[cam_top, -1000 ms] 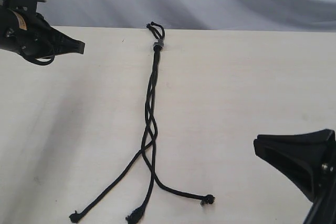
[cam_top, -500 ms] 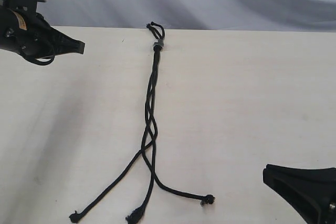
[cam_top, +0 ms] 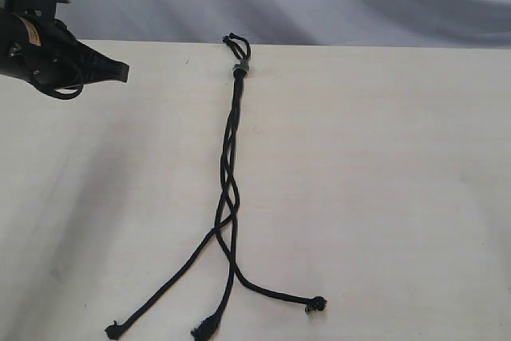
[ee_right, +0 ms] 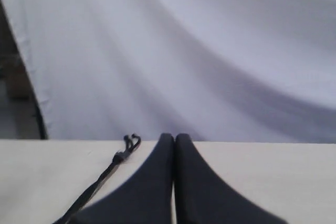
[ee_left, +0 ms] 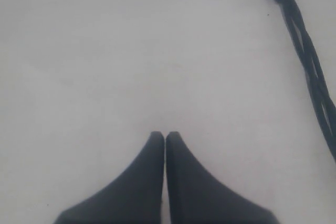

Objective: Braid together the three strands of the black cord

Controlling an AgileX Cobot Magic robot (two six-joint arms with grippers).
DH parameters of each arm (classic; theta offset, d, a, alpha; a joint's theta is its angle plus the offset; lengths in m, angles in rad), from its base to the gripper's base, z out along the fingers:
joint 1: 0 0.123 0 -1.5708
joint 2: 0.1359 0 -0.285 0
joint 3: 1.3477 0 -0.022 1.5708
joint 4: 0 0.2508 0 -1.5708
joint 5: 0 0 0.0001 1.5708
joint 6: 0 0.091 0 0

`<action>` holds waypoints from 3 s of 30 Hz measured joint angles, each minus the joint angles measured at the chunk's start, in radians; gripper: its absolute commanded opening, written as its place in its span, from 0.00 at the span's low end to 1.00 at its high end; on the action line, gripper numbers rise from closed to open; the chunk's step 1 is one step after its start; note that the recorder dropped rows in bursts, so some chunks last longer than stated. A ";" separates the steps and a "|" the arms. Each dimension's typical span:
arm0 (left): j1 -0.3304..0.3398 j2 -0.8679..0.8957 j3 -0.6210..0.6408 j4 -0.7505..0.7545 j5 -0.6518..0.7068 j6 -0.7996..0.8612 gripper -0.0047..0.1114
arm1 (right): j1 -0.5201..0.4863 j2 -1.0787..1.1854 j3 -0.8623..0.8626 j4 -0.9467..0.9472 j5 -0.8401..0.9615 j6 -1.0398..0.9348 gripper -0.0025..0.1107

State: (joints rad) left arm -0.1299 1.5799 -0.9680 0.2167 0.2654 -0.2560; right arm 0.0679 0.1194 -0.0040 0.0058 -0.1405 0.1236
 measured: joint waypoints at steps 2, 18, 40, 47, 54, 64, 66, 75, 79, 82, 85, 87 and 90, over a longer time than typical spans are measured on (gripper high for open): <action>0.000 0.000 0.000 0.000 0.000 0.000 0.05 | -0.045 -0.035 0.000 0.000 0.009 0.021 0.02; 0.000 0.000 0.000 0.000 0.000 -0.002 0.05 | -0.083 -0.112 0.000 -0.006 0.300 -0.146 0.02; 0.000 0.000 0.000 0.000 0.000 -0.002 0.05 | -0.083 -0.112 0.000 0.023 0.326 -0.149 0.02; 0.000 0.000 0.000 0.000 0.000 -0.002 0.05 | -0.083 -0.112 0.000 0.023 0.326 -0.149 0.02; -0.007 -0.026 0.011 0.000 0.000 -0.002 0.05 | -0.083 -0.112 0.000 0.023 0.326 -0.149 0.02; -0.038 -0.308 0.145 0.028 -0.105 0.040 0.05 | -0.083 -0.112 0.000 0.023 0.326 -0.149 0.02; -0.038 -0.368 0.184 0.034 -0.179 0.048 0.05 | -0.083 -0.112 0.000 0.023 0.326 -0.149 0.02; 0.002 -0.602 0.435 0.044 -0.492 0.111 0.05 | -0.083 -0.112 0.000 0.023 0.326 -0.149 0.02; 0.117 -0.701 0.528 0.002 -0.546 0.073 0.05 | -0.083 -0.112 0.000 0.023 0.326 -0.149 0.02; 0.209 -0.779 0.591 -0.016 -0.557 0.038 0.05 | -0.083 -0.112 0.000 0.023 0.326 -0.149 0.02; 0.270 -0.873 0.668 -0.020 -0.566 0.025 0.05 | -0.083 -0.112 0.000 0.023 0.326 -0.149 0.02; 0.297 -0.947 0.719 -0.022 -0.568 0.021 0.05 | -0.083 -0.112 0.000 0.023 0.326 -0.149 0.02; 0.329 -1.056 0.796 -0.022 -0.575 0.018 0.05 | -0.083 -0.112 0.000 0.023 0.326 -0.149 0.02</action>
State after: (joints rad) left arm 0.1993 0.5244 -0.1720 0.1942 -0.3091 -0.2378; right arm -0.0153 0.0072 -0.0040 0.0283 0.1854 -0.0249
